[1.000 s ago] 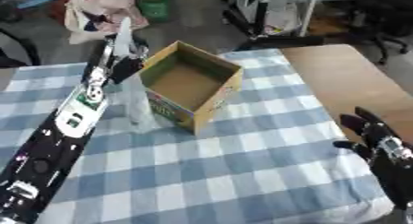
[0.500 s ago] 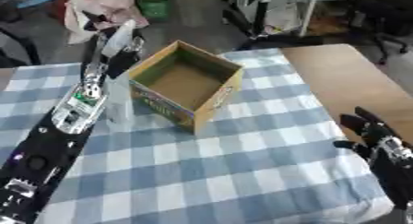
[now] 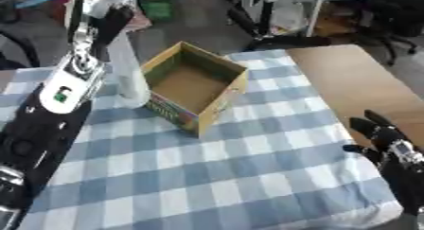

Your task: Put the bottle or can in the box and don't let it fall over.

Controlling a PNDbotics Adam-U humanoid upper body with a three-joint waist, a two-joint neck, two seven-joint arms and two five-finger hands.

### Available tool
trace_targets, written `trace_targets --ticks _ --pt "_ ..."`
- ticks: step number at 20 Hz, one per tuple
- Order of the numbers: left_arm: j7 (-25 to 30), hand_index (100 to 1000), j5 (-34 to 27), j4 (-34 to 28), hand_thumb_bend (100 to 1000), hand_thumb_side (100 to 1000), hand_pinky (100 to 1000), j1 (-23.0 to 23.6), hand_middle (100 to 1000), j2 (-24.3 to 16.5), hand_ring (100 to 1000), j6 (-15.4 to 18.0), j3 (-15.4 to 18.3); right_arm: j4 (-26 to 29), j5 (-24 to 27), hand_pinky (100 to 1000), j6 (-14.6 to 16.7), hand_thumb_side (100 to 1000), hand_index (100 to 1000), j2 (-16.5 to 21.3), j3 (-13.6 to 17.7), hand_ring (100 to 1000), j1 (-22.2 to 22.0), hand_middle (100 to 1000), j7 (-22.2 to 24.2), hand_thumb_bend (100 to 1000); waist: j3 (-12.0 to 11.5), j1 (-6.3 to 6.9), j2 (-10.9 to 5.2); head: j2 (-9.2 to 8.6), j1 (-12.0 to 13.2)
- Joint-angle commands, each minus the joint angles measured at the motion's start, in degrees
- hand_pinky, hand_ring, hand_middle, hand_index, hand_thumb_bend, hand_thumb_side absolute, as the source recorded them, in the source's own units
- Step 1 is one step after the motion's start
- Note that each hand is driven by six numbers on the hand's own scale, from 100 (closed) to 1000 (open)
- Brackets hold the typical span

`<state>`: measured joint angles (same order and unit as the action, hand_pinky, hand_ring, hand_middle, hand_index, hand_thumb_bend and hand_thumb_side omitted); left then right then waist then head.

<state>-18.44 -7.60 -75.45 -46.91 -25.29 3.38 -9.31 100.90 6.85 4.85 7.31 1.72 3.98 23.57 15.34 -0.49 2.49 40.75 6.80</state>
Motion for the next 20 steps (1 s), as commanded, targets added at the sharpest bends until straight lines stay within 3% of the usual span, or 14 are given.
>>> trace_targets --ticks 1,4,7,9,10,11,13,14,16,20 --pt "-1.1 464 -3.0 -0.5 100 493 586 -2.9 211 -1.5 427 2.9 -0.2 0.5 0.7 760 0.1 811 999 0.3 -0.6 1000 1.0 881 0.8 100 0.9 -0.31 -0.17 -0.59 1.4" --pt "-1.6 467 -4.5 1.7 100 497 591 -4.1 216 -2.0 433 7.1 -0.5 0.7 1.3 760 0.2 810 999 0.2 -1.9 1000 2.3 882 1.9 100 3.2 -0.7 1.08 -2.21 3.7" --pt "-2.4 466 -5.6 4.9 100 482 602 -4.5 219 -2.3 444 10.4 -0.5 1.1 1.9 760 0.5 814 999 0.2 -3.7 1000 3.8 882 3.7 100 6.2 -0.69 3.17 -4.91 6.1" --pt "-2.3 526 -6.0 7.5 100 488 632 -4.5 285 -2.2 507 11.6 -0.5 1.3 1.9 760 0.6 820 1000 0.2 -4.6 1000 4.6 883 4.8 100 8.3 -0.26 4.6 -6.68 7.8" --pt "-2.0 621 -5.7 8.8 100 606 671 -4.4 388 -2.2 605 11.9 -0.6 1.3 1.8 760 0.6 823 1000 0.1 -4.8 1000 4.8 883 5.2 100 9.1 -0.02 5.06 -7.23 8.4" --pt "-1.5 744 -4.9 10.0 100 871 742 -4.1 554 -2.2 766 12.1 -0.7 1.2 1.7 760 0.6 826 1000 0.1 -4.7 1000 4.9 883 5.4 100 9.8 0.27 5.4 -7.57 8.9" --pt "-0.2 887 -1.2 11.2 526 864 863 -3.7 791 -2.4 941 11.9 -1.1 1.1 1.2 761 0.5 825 1000 0.0 -4.1 1000 4.8 883 5.0 100 10.4 0.82 5.7 -7.59 9.3" --pt "0.7 916 1.3 11.3 621 887 901 -3.6 844 -2.6 987 11.6 -1.2 1.1 1.0 761 0.5 823 1000 0.0 -3.7 1000 4.9 883 4.7 100 10.5 1.04 5.74 -7.44 9.4" --pt "3.1 966 6.9 10.4 727 965 957 -3.0 919 -3.4 1000 10.1 -1.2 1.1 0.7 761 0.5 824 1000 0.2 -3.2 1000 4.8 883 4.1 100 10.2 1.42 5.54 -6.91 9.5" --pt "8.9 978 15.8 5.4 750 1000 942 -0.2 972 -5.0 1000 4.7 -0.3 0.8 0.3 761 0.3 826 1000 0.4 -2.9 1000 4.1 883 3.7 100 8.8 1.8 4.45 -6.02 8.4"
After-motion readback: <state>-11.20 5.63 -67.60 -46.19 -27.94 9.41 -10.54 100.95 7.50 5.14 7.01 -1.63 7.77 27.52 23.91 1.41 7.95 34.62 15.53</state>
